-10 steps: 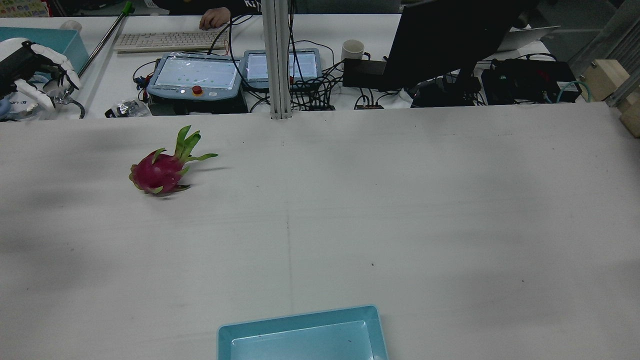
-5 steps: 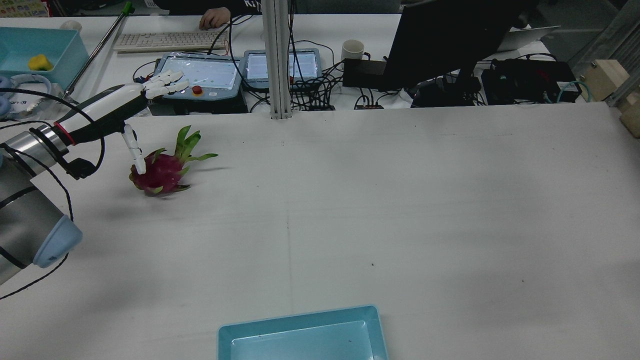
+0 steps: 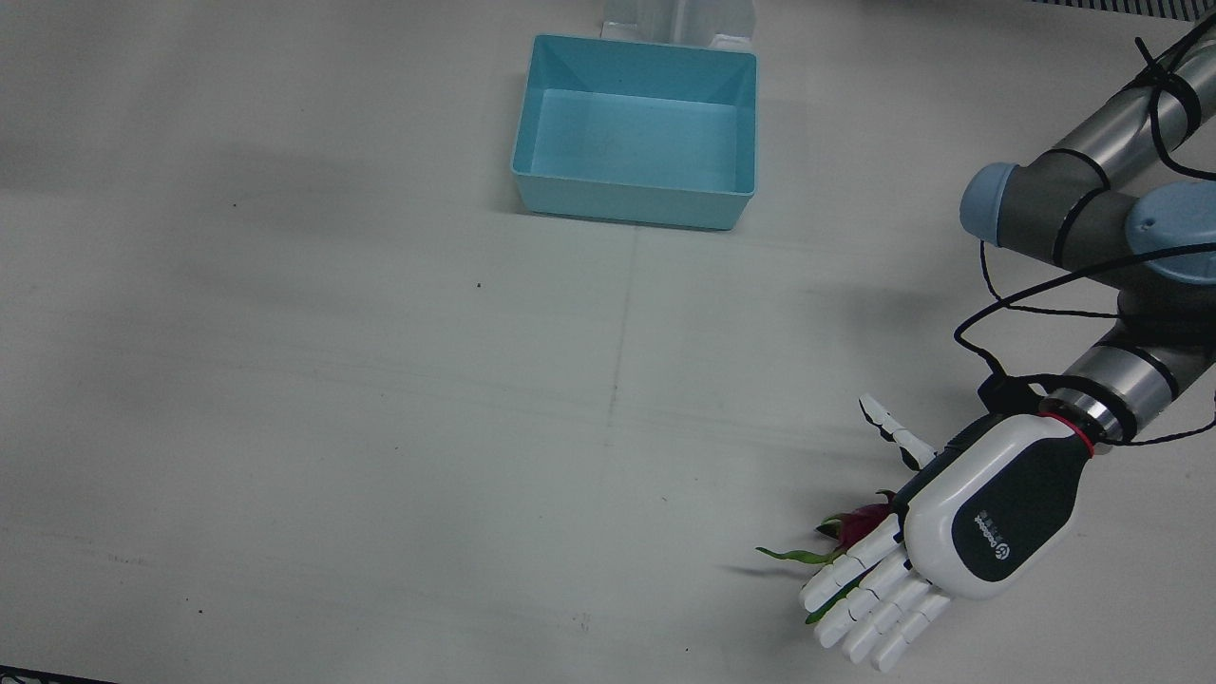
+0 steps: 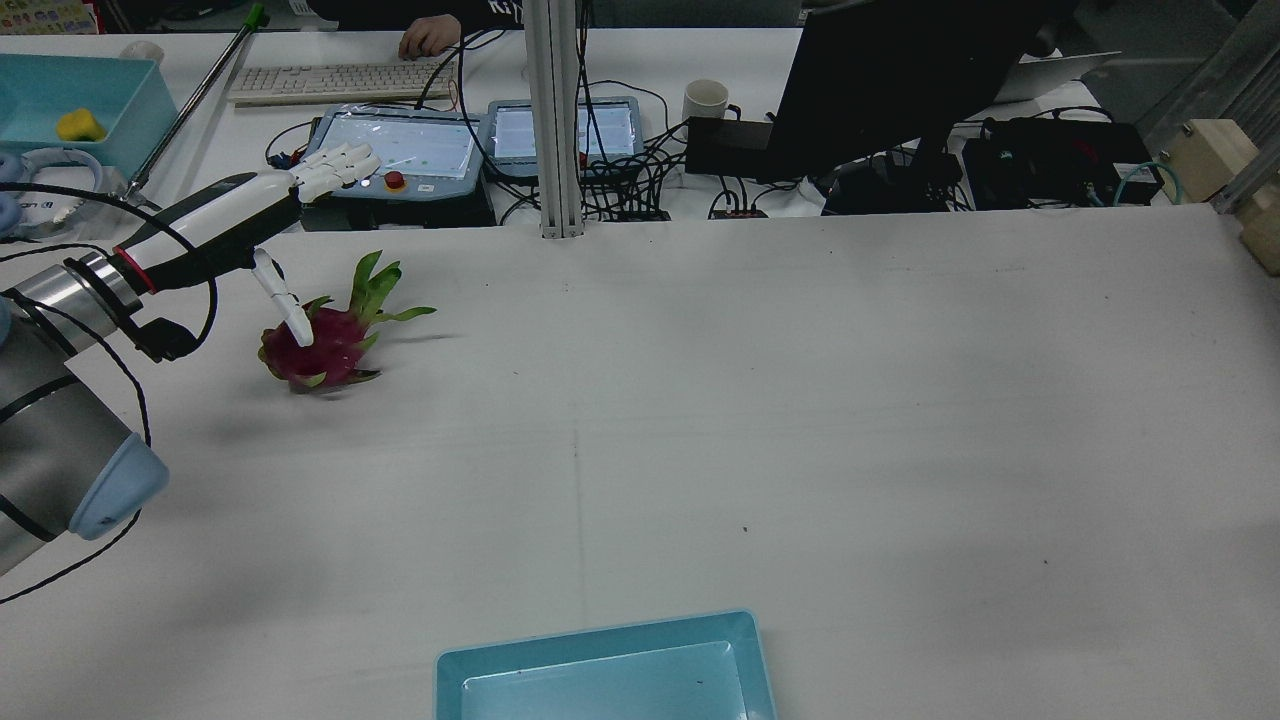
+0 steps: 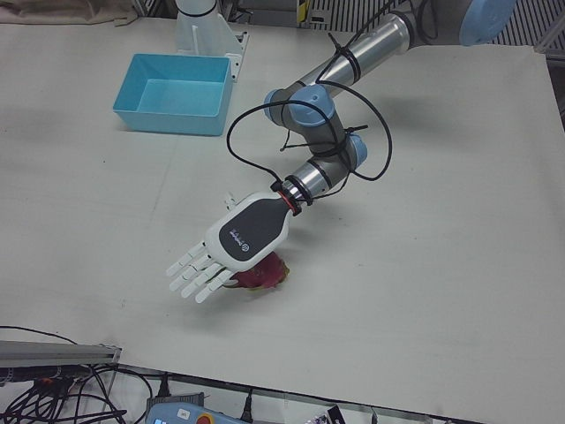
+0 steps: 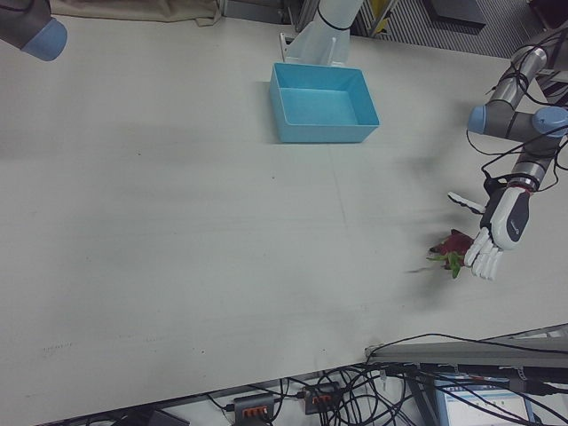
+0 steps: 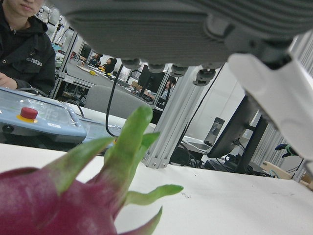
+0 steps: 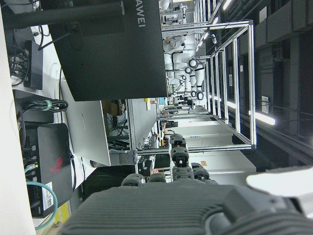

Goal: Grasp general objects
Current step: 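Move the left hand over the pink dragon fruit, fingers open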

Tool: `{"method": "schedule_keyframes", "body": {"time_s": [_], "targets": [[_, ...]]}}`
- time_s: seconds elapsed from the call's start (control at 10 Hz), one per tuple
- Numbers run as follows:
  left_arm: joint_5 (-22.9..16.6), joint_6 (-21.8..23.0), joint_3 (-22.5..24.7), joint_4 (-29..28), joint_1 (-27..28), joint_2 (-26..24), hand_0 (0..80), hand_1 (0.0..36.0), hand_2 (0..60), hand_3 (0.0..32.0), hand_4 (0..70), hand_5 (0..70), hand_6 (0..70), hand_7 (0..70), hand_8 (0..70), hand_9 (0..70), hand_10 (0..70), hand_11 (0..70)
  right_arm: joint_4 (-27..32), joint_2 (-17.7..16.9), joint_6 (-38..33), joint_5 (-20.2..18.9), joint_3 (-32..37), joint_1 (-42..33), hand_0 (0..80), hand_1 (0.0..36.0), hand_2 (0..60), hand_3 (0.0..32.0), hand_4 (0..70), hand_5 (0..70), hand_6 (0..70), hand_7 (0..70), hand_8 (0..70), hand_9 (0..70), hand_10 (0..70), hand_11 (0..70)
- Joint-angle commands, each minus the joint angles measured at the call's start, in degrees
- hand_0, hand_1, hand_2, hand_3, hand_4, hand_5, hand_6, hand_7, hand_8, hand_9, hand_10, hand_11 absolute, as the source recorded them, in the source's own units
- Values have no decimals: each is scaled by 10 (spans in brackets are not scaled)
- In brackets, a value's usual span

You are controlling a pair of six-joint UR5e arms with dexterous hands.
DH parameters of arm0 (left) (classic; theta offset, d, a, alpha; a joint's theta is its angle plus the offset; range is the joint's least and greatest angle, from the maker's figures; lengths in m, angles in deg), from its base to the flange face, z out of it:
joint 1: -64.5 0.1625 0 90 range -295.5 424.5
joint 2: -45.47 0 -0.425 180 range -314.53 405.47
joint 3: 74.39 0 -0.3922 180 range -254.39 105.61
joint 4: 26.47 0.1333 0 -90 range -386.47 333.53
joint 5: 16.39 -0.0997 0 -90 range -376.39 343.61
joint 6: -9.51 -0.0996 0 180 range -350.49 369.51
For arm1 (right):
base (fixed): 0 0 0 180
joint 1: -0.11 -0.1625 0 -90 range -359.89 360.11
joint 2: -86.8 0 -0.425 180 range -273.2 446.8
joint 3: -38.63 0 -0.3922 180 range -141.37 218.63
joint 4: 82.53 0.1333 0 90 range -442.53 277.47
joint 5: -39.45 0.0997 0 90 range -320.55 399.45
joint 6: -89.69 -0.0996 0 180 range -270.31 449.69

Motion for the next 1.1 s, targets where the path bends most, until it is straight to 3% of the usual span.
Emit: {"method": "schedule_keyframes", "body": {"time_s": [0.0,0.3,0.4,0.6,0.7,0.9,1.0], "targets": [[1,-39,-58,-5,25,-30,588,236,0,0,0,0,0,64,0,0,0,27,0,0,0,0,0,0,0,0,0,0,0,0,0,0,0,0,0,0],[-6,-26,-57,12,7,-39,585,234,0,0,0,0,0,66,0,0,0,13,0,1,0,0,0,0,0,0,0,0,0,0,0,0,0,0,0,0],[-12,4,-40,22,-17,-39,581,230,0,0,0,0,0,61,0,0,0,18,0,0,0,0,-1,0,0,0,0,0,0,0,0,0,0,0,0,0],[-23,8,-24,87,-37,-53,565,217,0,0,0,0,0,53,0,0,0,18,0,1,0,0,-1,0,0,0,0,0,0,0,0,0,0,0,0,0],[-23,-9,-24,123,-37,-63,559,214,0,0,0,0,0,60,0,0,0,12,0,0,0,0,-1,0,0,0,0,0,0,0,0,0,0,0,0,0],[-23,-101,-23,216,-35,-92,562,226,0,0,0,0,0,85,0,3,0,0,0,0,0,0,0,0,0,0,0,0,0,0,0,0,0,0,0,0],[-23,-111,-32,221,-33,-93,560,233,0,0,0,0,0,84,0,2,0,0,0,0,0,0,0,0,0,0,0,0,0,0,0,0,0,0,0,0]]}}
